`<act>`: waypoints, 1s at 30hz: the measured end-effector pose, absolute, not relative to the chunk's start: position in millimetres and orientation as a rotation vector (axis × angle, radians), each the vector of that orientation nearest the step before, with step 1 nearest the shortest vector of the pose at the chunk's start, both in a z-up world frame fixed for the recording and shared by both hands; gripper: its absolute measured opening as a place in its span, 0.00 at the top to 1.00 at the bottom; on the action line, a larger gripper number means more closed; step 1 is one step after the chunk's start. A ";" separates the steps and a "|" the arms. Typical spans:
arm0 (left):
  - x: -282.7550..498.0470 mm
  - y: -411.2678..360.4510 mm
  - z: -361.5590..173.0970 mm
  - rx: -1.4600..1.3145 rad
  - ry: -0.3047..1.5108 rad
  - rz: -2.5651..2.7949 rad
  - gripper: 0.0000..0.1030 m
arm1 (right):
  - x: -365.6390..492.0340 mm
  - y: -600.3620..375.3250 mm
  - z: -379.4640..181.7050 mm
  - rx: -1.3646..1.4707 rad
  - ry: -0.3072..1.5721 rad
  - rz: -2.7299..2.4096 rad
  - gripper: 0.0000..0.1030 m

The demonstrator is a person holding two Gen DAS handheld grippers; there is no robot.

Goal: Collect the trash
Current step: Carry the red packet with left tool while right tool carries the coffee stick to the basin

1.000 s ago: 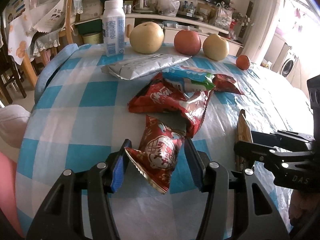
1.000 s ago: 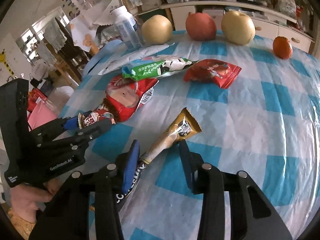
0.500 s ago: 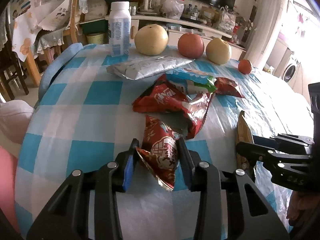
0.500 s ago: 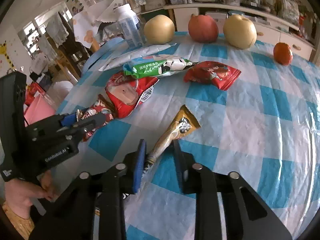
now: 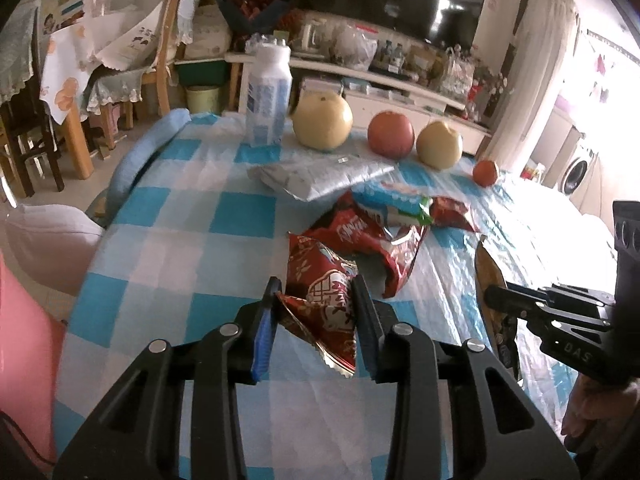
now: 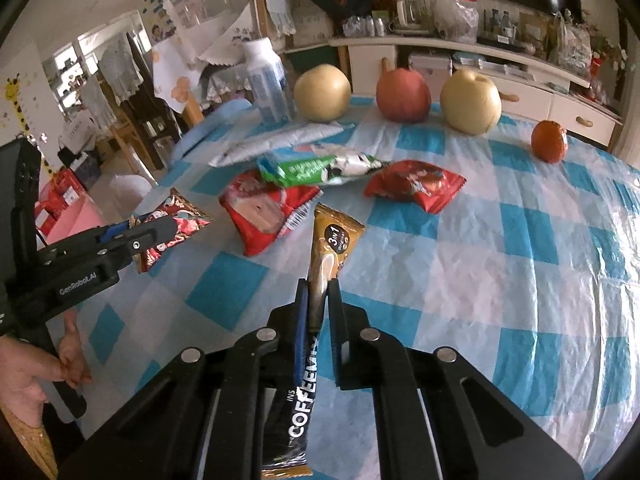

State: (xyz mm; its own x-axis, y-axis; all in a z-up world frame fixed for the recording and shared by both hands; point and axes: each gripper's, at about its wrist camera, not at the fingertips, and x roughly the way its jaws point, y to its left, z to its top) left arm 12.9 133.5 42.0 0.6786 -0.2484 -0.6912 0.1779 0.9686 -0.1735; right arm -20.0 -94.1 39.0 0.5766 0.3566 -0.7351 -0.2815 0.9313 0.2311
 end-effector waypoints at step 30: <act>-32.8 244.1 99.5 -0.161 0.581 -0.017 0.64 | -52.5 11.1 93.3 0.130 0.737 0.534 0.91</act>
